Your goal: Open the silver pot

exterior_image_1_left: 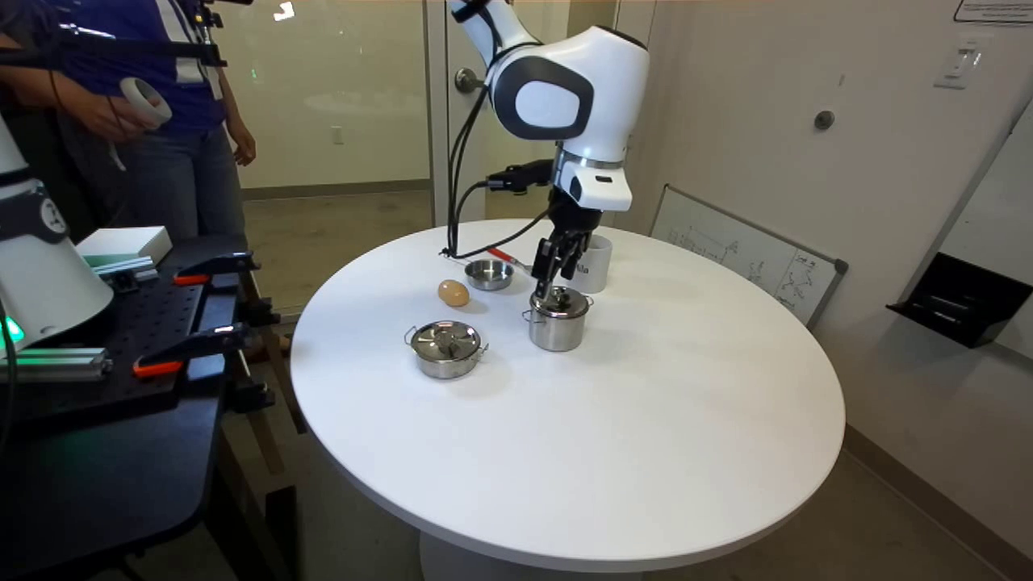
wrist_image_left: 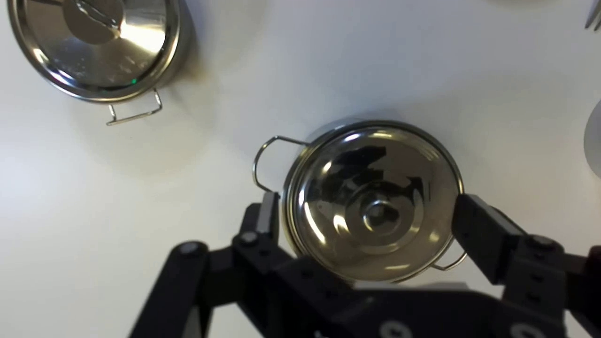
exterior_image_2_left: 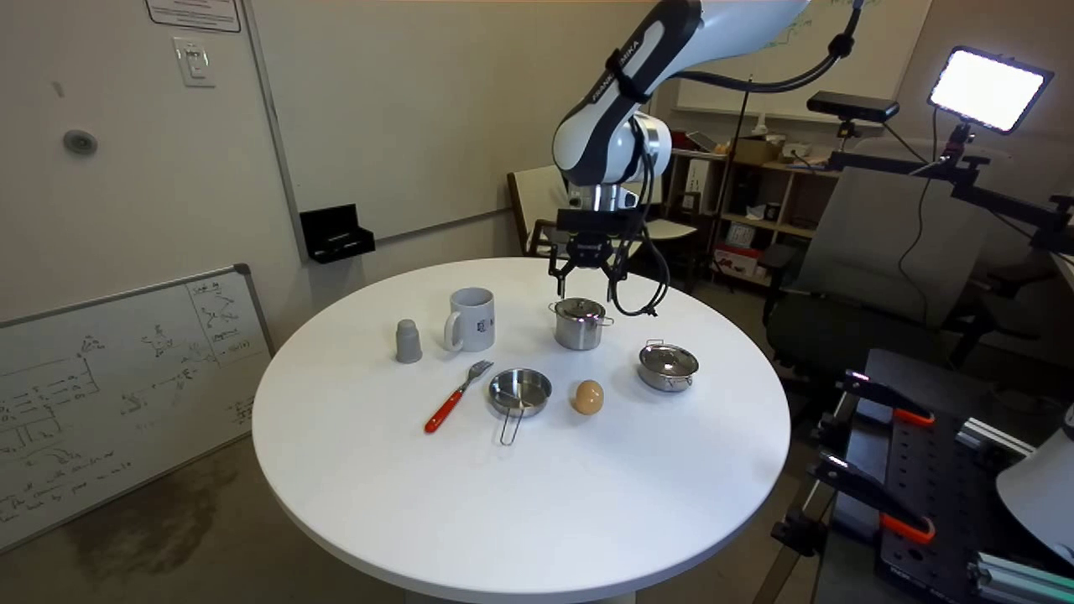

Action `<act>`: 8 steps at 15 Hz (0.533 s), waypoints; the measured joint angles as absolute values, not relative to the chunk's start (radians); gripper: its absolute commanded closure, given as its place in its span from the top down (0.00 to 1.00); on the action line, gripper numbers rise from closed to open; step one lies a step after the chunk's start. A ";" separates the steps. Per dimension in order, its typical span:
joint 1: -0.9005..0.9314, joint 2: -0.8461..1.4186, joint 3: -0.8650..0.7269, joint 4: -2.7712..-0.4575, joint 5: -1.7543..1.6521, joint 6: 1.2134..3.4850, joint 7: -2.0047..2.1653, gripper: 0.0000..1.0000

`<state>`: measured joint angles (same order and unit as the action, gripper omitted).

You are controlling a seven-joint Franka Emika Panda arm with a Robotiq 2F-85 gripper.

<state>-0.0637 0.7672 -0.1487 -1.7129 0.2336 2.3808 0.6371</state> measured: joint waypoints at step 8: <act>-0.070 0.767 -0.145 -1.696 0.234 2.382 0.637 0.48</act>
